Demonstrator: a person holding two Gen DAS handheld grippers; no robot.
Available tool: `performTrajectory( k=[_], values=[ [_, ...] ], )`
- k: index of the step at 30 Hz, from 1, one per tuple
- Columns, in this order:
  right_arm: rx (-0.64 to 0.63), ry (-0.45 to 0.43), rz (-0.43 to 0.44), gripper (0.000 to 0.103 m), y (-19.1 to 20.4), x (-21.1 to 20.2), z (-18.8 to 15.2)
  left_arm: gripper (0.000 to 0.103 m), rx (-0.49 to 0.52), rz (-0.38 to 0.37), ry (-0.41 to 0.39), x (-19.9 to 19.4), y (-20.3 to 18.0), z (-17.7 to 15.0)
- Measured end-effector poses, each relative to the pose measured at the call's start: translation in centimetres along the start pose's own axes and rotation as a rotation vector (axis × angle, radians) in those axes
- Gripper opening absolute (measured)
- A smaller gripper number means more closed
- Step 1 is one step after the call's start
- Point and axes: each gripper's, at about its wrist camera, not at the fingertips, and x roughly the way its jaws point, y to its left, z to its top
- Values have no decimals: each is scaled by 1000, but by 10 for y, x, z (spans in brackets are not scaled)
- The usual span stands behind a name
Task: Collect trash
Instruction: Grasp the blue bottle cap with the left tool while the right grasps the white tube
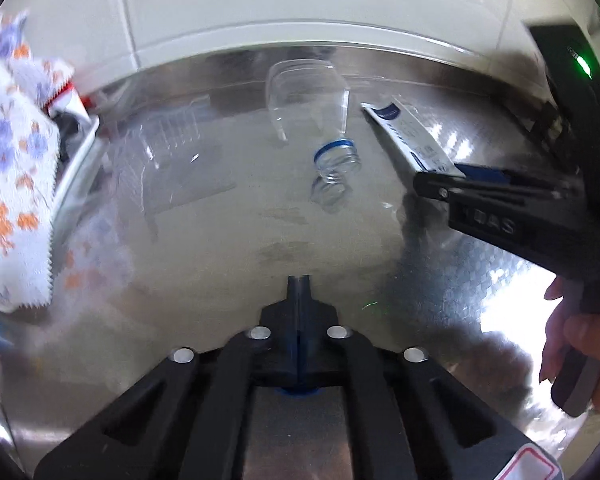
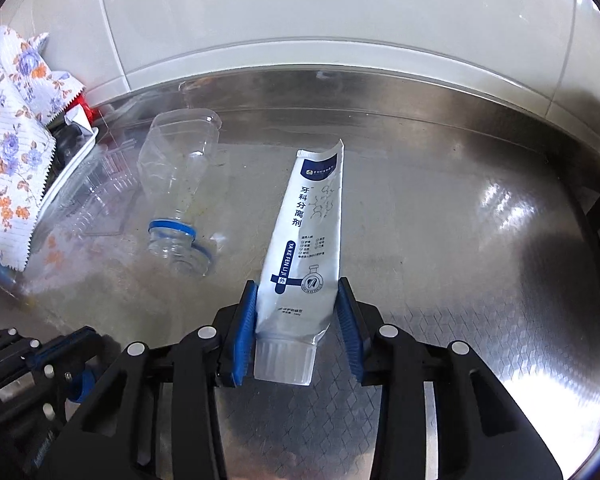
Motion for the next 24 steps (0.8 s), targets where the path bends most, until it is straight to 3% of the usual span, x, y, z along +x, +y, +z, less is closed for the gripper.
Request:
performTrajectory(
  k=[10,18,19,20,21,23,24],
  values=[
    [13,-19,10,40,6,-20,-8,1,-48,-67,-14,-17,17,-6],
    [25,-25,15,40,10,-27,-15,2,-23,-78,-23,-28,13,-8],
    [28,-23,17,40,10,-27,-15,8,-13,-82,-26,-29,12,-9],
    [32,-22,18,40,10,-28,-16,22,-4,-87,-32,-30,12,-10],
    [35,-22,18,40,9,-28,-17,42,6,-76,-44,-32,11,-12],
    [35,-20,19,40,8,-29,-18,64,23,-36,-74,-37,7,-15],
    [35,-20,19,40,8,-30,-19,63,28,-38,-76,-37,6,-15]
  ],
)
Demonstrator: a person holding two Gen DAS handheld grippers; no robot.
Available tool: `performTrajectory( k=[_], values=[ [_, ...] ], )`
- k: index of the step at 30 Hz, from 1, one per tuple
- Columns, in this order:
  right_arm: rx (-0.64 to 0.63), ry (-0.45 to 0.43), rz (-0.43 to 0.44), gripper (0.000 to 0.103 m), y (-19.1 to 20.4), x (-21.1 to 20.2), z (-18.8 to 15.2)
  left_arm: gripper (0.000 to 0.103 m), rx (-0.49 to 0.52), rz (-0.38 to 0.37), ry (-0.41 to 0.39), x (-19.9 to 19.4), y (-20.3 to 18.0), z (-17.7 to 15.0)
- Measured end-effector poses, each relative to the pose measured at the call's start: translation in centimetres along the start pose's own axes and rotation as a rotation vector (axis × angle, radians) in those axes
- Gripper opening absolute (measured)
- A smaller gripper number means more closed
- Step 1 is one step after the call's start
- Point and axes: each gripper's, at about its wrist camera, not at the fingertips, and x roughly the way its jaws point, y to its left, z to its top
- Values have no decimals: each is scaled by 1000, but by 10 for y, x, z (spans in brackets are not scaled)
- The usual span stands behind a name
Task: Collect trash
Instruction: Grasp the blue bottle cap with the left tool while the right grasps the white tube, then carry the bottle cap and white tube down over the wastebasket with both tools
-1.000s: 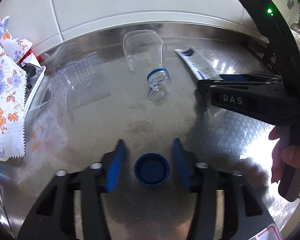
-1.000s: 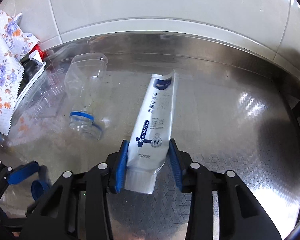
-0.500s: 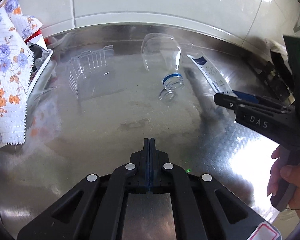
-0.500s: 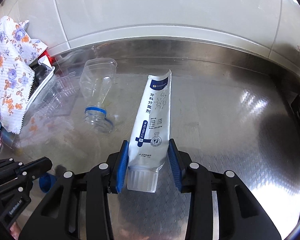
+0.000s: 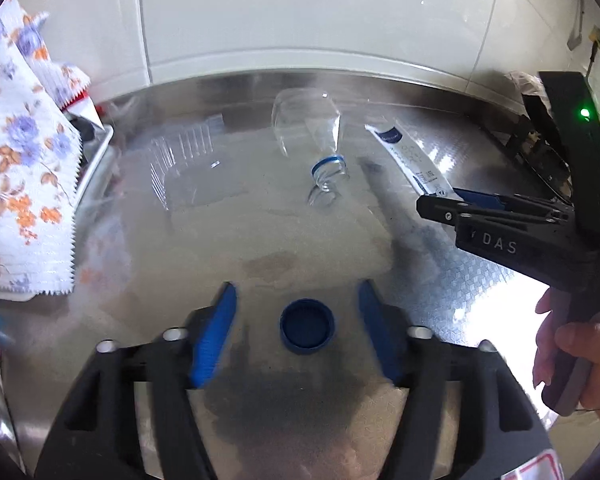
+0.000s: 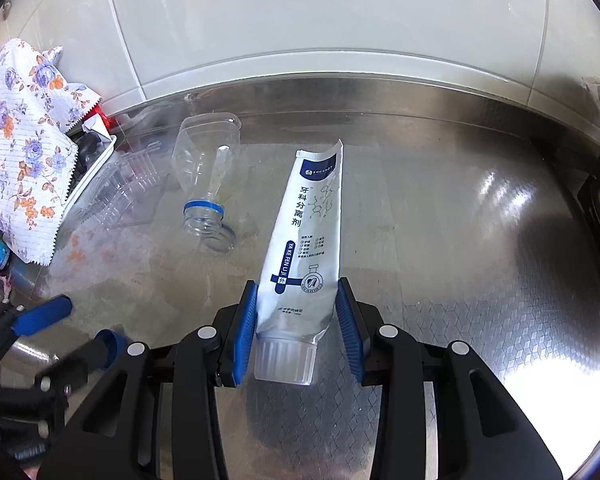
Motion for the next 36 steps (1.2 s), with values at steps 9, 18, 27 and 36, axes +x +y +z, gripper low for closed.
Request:
performTrajectory(
  k=[9,18,27,36],
  values=[
    [5,-7,-1,40,-4,-5,-1,31,117,56,64,16,-13,-16],
    [7,-12,-4,40,-2,-19,-8,31,89,47,37,-2,-5,-19],
    [25,-48,-18,40,17,-61,-42,31,114,32,-3,-39,1,-32],
    [23,-59,-21,40,30,-111,-88,31,127,20,-25,-73,1,-57]
  ],
)
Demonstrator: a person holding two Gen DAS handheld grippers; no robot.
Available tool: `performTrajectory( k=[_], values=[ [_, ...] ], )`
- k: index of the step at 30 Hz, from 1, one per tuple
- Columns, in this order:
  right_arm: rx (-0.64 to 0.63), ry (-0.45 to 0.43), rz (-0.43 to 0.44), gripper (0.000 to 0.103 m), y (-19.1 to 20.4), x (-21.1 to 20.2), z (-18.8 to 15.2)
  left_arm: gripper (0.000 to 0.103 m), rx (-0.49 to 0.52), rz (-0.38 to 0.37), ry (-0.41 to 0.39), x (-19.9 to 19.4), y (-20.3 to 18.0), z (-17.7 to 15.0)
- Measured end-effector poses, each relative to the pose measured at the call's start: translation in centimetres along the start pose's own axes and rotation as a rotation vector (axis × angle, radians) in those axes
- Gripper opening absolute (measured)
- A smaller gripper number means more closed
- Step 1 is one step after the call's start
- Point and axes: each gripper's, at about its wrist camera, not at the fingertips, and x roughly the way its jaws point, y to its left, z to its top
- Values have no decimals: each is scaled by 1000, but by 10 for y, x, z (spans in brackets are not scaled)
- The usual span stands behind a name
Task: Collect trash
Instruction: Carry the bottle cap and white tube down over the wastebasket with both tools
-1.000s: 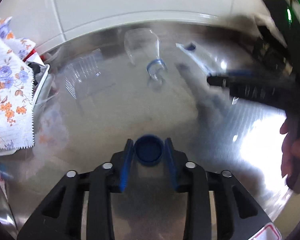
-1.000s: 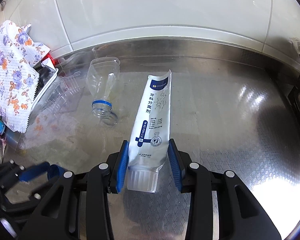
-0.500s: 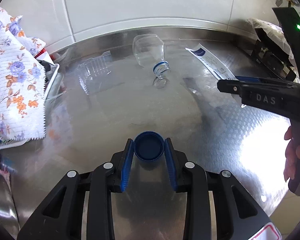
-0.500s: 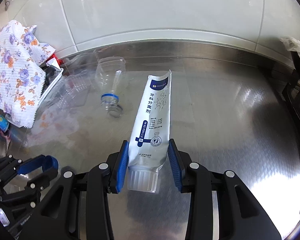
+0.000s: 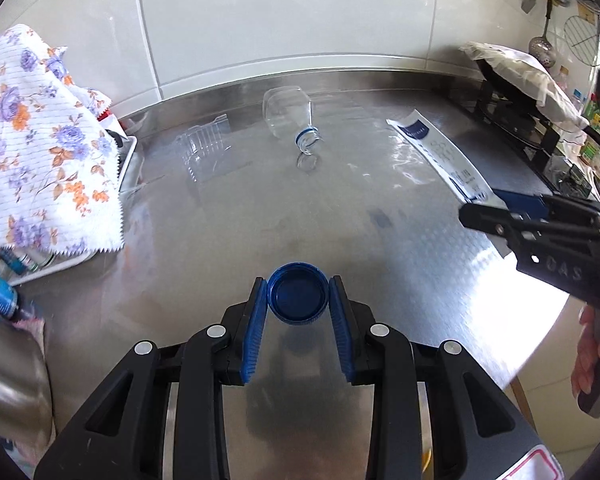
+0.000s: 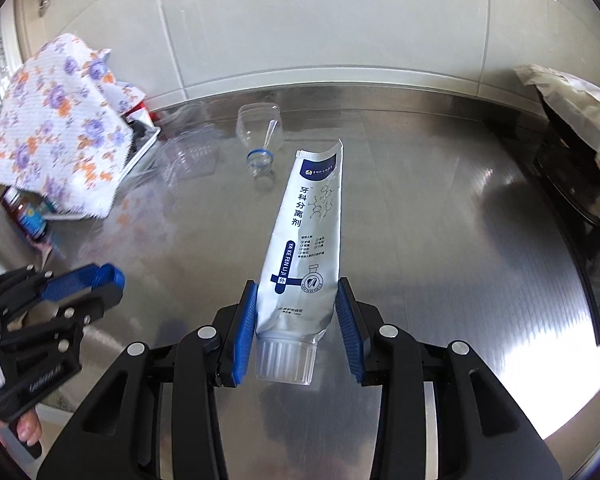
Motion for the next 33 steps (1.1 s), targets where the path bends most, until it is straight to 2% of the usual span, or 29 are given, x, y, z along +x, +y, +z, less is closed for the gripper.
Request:
performTrajectory(
  k=[9,21,26,33],
  values=[
    [-59,15,58,40,10,-52,-56,31,-47,17,-5,-37,-16,-42],
    [-124,55,139,40,13,-116,-151,31,-87,63,50,-89,-60,-120],
    [-155,86,178,40,8,-135,-189,31,-101,67,97,-100,-80,-160],
    [-207,182,225,40,7,-144,-242,31,-95,38,183,-97,-94,-204]
  ],
)
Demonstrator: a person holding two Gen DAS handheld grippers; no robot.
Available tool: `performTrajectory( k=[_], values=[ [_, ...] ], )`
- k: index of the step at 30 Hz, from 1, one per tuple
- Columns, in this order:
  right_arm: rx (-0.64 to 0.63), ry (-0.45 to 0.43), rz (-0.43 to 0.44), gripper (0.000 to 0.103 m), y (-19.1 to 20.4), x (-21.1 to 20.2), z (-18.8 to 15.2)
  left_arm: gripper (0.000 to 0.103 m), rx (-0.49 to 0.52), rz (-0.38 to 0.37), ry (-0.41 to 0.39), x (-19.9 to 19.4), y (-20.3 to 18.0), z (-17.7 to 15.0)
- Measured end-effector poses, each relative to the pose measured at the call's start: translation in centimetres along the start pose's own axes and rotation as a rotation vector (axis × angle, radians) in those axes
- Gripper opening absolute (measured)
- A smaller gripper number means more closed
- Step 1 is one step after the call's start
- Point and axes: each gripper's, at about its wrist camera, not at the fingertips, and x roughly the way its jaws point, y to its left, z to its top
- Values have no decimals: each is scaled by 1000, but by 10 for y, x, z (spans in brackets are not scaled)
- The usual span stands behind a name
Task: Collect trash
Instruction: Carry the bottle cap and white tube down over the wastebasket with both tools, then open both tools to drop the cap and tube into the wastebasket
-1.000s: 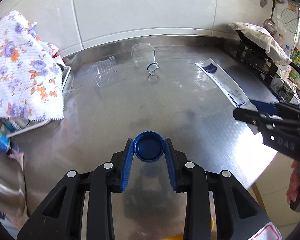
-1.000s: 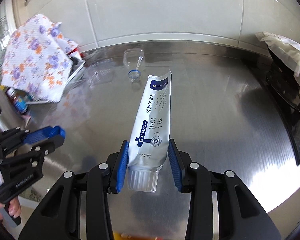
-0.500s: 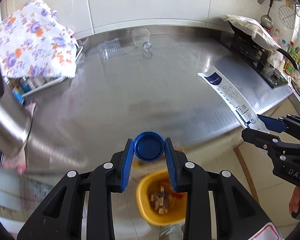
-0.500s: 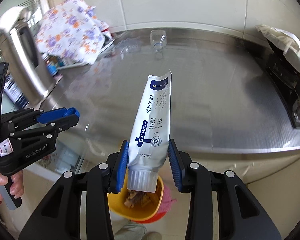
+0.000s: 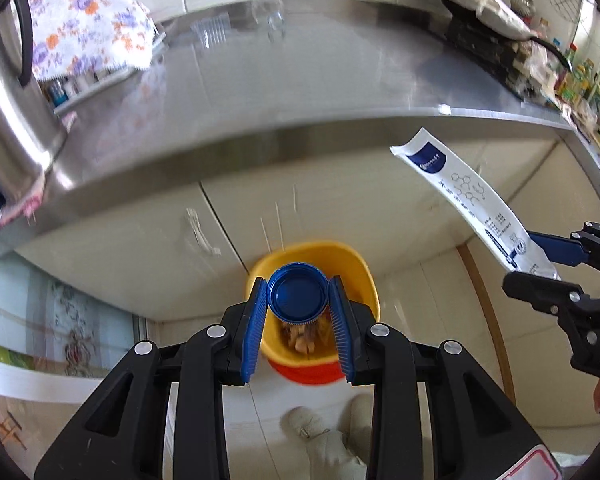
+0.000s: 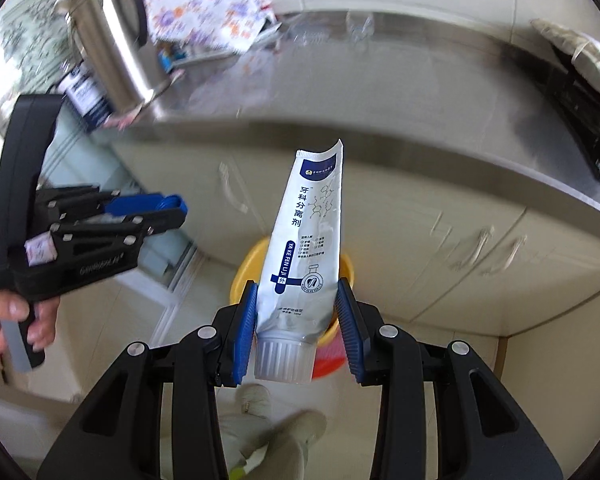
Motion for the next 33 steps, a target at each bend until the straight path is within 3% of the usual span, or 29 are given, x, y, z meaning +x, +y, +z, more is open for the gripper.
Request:
performTrajectory(
  k=[8,16,27,33],
  values=[
    [11,115,54,40,0,32,-39,31,19,-33,118,44,8,-35],
    [34,252,101,40,-1,97,-55,31,57,-76,208,114,14,-52],
    [5,467,126,40,-22,207,-51,31,143,-118,360,218,16,-66],
    [-47,503,117,40,-30,254,-40,31,187,-119,401,255,18,-64]
  ],
)
